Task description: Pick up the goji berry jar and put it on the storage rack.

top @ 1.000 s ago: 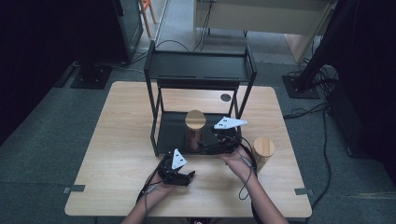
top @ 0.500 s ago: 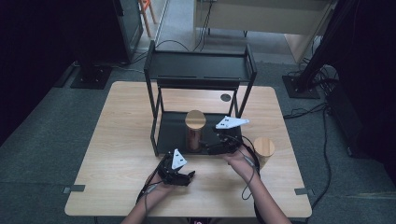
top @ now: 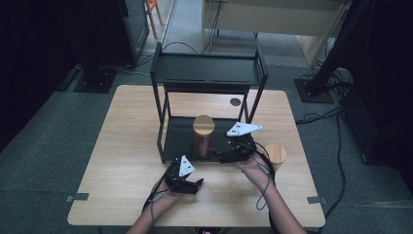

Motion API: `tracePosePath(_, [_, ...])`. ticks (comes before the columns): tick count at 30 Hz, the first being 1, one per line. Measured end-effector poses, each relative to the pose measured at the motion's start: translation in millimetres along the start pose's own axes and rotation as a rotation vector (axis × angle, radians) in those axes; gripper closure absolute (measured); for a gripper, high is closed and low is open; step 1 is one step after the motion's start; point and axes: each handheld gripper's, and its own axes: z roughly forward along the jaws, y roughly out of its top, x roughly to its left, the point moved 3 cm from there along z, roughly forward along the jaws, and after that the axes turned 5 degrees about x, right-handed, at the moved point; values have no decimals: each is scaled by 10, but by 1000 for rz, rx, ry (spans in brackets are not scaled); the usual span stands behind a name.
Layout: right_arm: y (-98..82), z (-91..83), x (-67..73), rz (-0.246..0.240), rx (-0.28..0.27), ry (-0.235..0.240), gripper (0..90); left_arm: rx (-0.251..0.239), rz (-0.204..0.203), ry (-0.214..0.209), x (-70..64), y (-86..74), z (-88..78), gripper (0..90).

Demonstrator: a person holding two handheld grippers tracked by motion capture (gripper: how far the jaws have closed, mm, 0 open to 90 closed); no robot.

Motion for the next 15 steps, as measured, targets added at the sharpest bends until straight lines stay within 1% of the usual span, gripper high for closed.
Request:
tracePosePath(4, [-2,-32,-11,4,-1,-2,198,1,0,-1,1,0,-1,202])
tracePosePath(8, [5,-57,1,-7,4,-5,197,2,-1,-1,1,0,-1,202])
tracePosePath(15, [14,-142,3,-10,0,-7,198,2,0,-2,0,0,-2,202])
